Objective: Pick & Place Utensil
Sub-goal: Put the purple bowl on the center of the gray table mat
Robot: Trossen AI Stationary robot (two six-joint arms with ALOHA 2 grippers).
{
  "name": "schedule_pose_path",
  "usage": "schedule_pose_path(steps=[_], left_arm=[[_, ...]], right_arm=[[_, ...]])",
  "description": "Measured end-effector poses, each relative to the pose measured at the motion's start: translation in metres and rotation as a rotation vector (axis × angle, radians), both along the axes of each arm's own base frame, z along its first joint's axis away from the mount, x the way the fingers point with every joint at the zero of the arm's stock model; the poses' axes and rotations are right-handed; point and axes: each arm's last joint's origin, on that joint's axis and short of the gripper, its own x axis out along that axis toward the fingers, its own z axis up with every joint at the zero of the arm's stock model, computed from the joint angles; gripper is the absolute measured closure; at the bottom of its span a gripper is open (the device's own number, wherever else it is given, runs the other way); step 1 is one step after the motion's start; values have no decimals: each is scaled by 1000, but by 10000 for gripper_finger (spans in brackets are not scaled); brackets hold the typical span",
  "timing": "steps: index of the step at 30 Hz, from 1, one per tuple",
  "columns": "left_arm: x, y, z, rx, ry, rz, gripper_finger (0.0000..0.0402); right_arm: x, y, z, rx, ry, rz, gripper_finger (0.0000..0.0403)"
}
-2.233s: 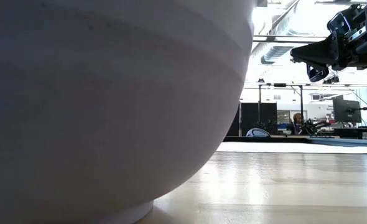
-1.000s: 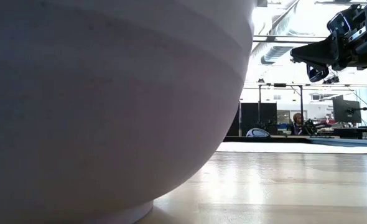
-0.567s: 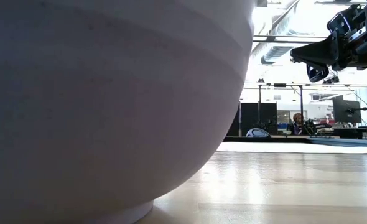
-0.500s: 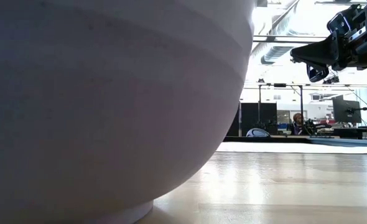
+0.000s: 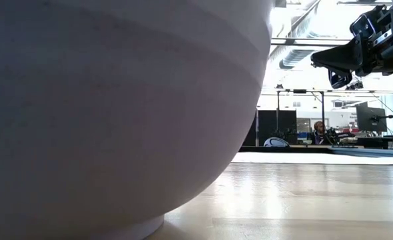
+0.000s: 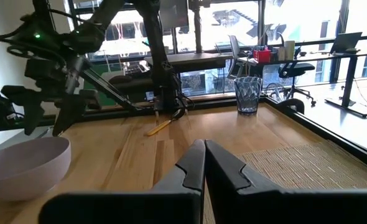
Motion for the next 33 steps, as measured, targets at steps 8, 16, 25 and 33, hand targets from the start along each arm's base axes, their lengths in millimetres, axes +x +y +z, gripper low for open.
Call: schedule_pose_path(steps=[8, 16, 25, 33], left_arm=[[7, 0, 15, 36, 79, 179, 170], [6, 4, 5, 8, 147, 267, 170], [17, 15, -9, -67, 223, 350, 170], [27, 16, -25, -60, 266, 347, 170]], right_arm=[[0, 0, 0, 0, 0, 0, 399], [0, 0, 0, 0, 0, 0, 402], [0, 0, 0, 0, 1, -1, 399], [0, 0, 0, 0, 0, 0, 400]])
